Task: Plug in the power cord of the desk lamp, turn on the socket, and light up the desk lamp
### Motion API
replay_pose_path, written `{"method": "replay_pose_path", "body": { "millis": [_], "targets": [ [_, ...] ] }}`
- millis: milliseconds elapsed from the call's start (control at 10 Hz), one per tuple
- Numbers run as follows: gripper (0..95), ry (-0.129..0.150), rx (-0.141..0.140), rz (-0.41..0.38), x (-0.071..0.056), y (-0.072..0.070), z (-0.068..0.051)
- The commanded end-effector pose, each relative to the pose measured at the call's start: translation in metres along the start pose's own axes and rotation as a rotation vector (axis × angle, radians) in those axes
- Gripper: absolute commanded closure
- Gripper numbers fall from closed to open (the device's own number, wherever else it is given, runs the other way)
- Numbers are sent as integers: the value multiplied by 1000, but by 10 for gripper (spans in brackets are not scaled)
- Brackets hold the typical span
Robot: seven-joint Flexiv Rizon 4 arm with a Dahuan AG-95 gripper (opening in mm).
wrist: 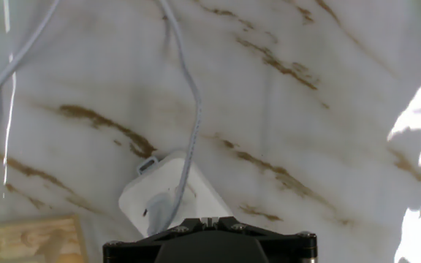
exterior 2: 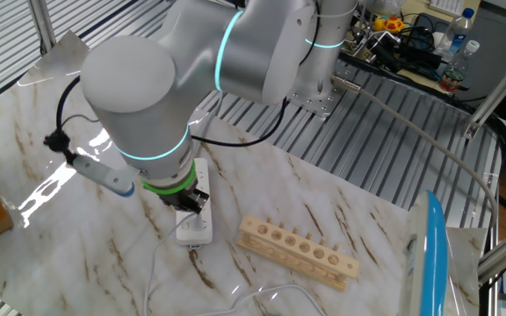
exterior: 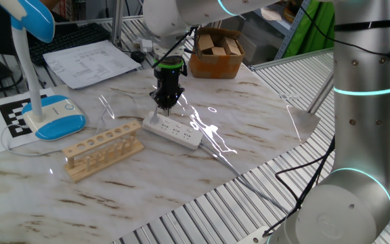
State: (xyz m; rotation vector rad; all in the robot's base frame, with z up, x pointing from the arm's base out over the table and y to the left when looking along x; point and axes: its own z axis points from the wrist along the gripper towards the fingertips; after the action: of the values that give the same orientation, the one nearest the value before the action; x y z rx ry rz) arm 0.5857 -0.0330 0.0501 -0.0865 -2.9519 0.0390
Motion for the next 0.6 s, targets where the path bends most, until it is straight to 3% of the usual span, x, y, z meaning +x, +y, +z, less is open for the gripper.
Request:
{"method": "replay_pose_path", "body": {
  "millis": [100,500,600],
  "targets": [
    [950,-33,-50,610,2,-2,-2],
    [950,-105,-83,828,2,-1,-3],
    [950,-110,-91,904,2,-1,-3]
  ]
}}
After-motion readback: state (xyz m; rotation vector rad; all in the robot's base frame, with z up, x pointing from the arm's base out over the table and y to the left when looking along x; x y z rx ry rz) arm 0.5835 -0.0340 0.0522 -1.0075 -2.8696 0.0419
